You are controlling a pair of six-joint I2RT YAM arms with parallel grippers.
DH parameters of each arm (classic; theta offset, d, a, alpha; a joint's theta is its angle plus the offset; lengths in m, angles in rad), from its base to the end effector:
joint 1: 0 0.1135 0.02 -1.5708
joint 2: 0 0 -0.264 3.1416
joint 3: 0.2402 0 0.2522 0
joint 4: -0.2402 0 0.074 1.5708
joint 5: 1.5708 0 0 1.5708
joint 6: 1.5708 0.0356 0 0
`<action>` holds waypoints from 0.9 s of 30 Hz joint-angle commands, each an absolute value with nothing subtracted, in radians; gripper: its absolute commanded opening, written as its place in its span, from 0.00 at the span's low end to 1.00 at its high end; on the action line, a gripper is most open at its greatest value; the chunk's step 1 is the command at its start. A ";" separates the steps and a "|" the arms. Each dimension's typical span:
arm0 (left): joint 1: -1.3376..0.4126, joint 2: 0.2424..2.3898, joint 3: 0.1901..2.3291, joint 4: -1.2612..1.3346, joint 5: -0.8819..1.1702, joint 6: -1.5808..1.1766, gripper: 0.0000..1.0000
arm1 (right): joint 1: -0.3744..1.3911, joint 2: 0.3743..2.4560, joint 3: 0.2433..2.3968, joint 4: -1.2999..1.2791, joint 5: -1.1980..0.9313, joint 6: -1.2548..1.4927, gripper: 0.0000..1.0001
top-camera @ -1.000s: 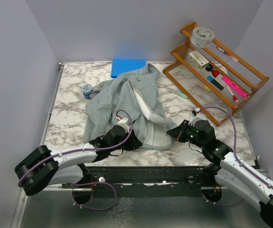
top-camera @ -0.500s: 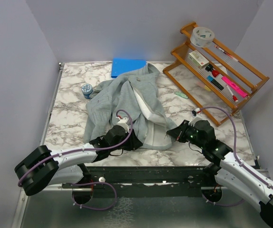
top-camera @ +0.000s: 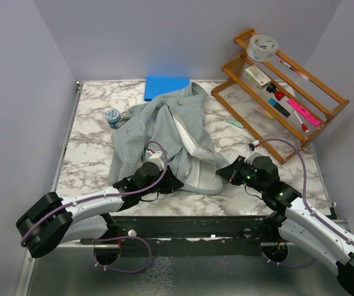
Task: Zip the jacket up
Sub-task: Pick up the jacket from the center of the board.
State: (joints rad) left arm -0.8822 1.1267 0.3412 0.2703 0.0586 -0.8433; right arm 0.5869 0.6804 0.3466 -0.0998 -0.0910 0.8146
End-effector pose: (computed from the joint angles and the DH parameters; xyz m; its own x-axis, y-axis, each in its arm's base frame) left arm 0.1366 -0.1693 0.1671 -0.8081 -0.1914 -0.5571 0.3003 0.6798 -0.6691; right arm 0.1358 0.0942 0.2100 -0.6912 0.4104 -0.5949 -0.1710 0.7069 0.6863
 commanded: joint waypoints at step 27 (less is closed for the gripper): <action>-0.827 1.034 0.227 0.291 -0.021 -0.954 0.16 | 0.584 0.688 0.342 -0.108 -0.093 0.804 0.00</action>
State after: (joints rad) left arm -0.8368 1.0401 0.2436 0.2951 0.0250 -0.9554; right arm 0.5869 0.6872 0.3466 -0.1009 -0.0914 0.8139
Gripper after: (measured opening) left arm 0.199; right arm 0.069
